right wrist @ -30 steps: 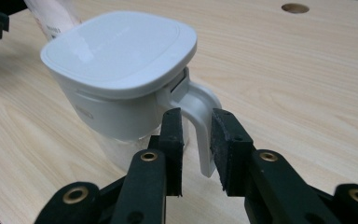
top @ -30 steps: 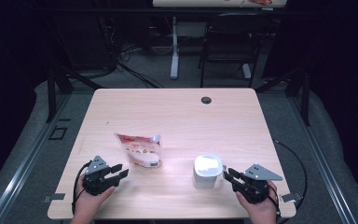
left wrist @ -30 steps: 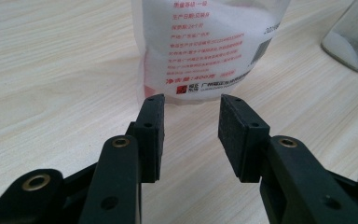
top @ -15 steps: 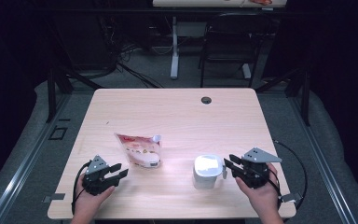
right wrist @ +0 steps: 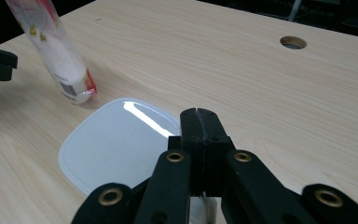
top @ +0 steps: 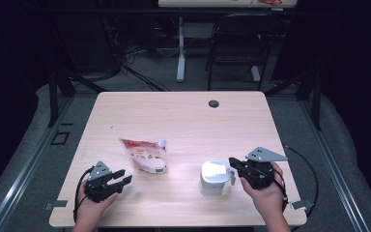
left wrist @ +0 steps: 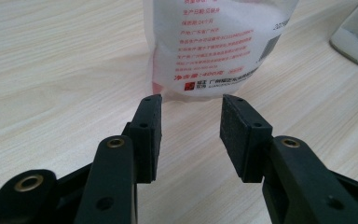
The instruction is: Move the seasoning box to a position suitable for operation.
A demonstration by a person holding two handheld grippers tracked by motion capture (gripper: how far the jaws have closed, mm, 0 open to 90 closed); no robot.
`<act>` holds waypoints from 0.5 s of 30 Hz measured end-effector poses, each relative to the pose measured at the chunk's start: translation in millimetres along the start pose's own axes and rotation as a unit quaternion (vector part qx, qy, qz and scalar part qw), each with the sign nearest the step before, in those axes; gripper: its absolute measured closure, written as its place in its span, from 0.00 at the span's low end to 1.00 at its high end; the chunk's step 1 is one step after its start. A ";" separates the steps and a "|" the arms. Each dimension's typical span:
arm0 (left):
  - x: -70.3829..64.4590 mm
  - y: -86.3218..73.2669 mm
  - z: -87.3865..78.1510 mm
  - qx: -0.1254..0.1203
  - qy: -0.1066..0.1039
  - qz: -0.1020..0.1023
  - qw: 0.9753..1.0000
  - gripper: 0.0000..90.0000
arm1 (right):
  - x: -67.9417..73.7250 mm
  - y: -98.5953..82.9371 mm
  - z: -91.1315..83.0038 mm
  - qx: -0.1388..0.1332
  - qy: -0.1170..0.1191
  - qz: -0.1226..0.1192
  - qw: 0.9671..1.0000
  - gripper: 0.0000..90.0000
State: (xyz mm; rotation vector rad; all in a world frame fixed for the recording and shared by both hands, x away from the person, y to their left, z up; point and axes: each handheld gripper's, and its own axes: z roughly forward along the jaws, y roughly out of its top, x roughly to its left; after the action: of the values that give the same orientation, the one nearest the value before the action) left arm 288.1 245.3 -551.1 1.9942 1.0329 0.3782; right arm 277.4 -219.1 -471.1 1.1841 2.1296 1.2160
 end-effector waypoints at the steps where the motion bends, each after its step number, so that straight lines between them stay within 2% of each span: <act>1: 0.0 0.3 -0.3 -0.001 0.000 -0.001 1.000 0.66 | -0.3 -1.0 -0.3 0.001 0.000 0.000 1.000 1.00; 5: 0.2 0.9 -0.6 -0.001 -0.002 -0.003 1.000 0.66 | -0.2 -3.5 -1.2 0.007 0.004 0.003 1.000 1.00; 11: 0.4 1.5 0.9 -0.002 -0.002 -0.003 1.000 0.66 | 3.9 -6.5 2.1 0.021 0.008 -0.010 1.000 1.00; 15: 0.6 1.8 0.4 -0.004 -0.003 -0.003 1.000 0.66 | 4.6 -8.5 4.6 0.027 0.010 -0.010 1.000 1.00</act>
State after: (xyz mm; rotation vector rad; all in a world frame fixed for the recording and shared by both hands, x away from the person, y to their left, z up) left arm 289.6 245.0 -550.0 1.9828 1.0323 0.3714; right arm 274.0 -215.1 -480.4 1.1750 2.1963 1.1751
